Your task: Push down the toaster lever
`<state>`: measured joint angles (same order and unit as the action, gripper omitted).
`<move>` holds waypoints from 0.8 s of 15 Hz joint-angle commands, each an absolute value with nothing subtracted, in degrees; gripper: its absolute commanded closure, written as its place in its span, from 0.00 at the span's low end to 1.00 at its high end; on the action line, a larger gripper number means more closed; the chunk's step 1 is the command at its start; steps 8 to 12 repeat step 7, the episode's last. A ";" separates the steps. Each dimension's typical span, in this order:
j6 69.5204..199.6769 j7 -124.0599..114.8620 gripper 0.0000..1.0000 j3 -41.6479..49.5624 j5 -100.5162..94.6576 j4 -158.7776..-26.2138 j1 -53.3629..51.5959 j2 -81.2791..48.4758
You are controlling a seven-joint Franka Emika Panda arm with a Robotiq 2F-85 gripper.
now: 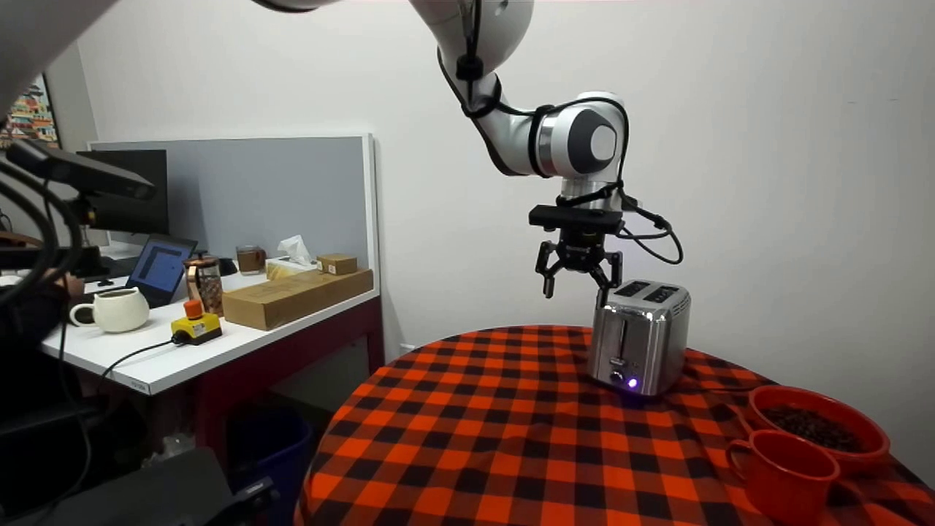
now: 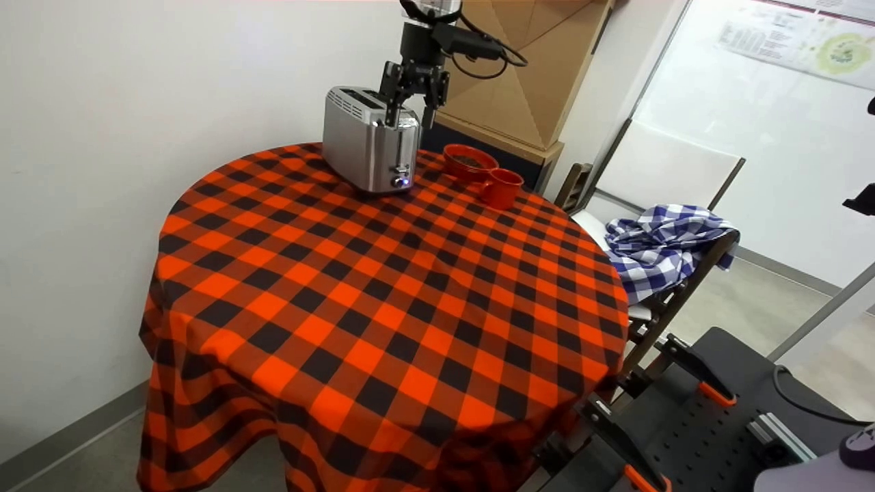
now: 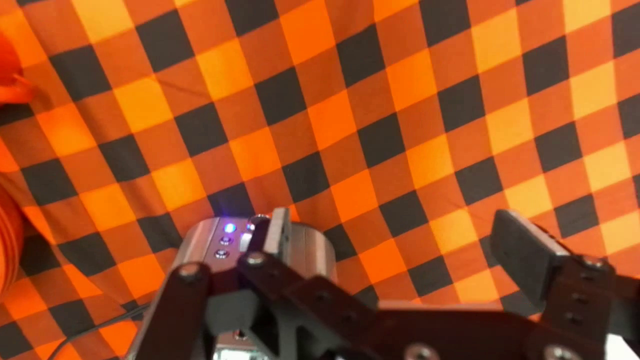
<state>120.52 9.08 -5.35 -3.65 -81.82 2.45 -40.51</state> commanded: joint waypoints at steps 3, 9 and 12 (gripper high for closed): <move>122.81 7.30 0.00 -2.99 -4.03 -101.46 1.14 -25.53; 120.81 8.45 0.00 -3.06 -3.33 -98.41 1.28 -27.48; 120.81 8.45 0.00 -3.06 -3.33 -98.41 1.28 -27.48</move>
